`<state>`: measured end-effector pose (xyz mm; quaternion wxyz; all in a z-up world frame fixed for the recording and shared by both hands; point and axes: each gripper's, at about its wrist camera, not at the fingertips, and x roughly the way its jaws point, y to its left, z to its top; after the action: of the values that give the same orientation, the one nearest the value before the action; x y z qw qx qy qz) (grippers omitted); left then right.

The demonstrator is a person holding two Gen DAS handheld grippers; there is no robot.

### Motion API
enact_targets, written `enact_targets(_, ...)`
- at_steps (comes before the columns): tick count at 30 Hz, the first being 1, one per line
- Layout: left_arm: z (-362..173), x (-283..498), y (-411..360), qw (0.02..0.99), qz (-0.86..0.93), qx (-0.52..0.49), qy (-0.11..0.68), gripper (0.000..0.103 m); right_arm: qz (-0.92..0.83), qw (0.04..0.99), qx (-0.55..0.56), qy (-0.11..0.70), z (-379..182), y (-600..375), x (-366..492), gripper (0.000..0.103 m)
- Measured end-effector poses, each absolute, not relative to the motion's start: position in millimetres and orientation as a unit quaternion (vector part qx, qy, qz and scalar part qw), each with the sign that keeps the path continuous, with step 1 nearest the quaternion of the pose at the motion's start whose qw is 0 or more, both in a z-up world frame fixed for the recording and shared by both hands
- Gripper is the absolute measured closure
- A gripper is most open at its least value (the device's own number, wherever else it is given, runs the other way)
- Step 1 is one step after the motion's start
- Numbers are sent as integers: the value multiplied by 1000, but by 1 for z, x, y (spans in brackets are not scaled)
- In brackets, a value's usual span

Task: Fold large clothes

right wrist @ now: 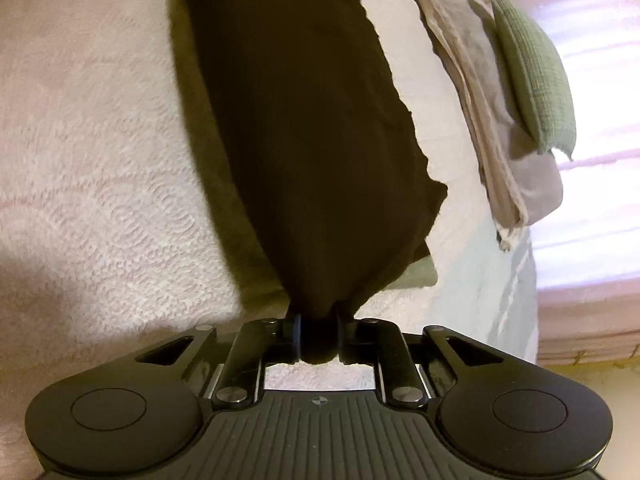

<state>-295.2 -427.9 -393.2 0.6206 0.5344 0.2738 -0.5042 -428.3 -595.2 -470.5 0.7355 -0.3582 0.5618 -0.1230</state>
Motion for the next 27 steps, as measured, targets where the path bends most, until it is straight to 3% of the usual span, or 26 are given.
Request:
enact_targets(1, -388, -294, -424, 621, -499, 535, 282, 76, -134, 726, -347, 578, -468, -597, -426, 61)
enact_targets(4, -371, -287, -410, 632, -475, 529, 307, 75, -164, 729, -305, 590, -445, -593, -431, 50)
enact_targets(15, -332, -238, -383, 643, -485, 519, 285, 74, -119, 842, -172, 498, -391, -486, -377, 46)
enact_targets(18, -336, -218, -381, 623, -518, 525, 262, 71, -101, 850, -174, 487, -400, -443, -335, 46)
enact_targets(23, -349, -182, -378, 585, -587, 518, 212, 58, -104, 842, -200, 489, -431, -389, -261, 44)
enact_targets(27, -366, -154, -374, 550, -627, 521, 181, 52, -125, 814, -244, 511, -466, -371, -213, 43)
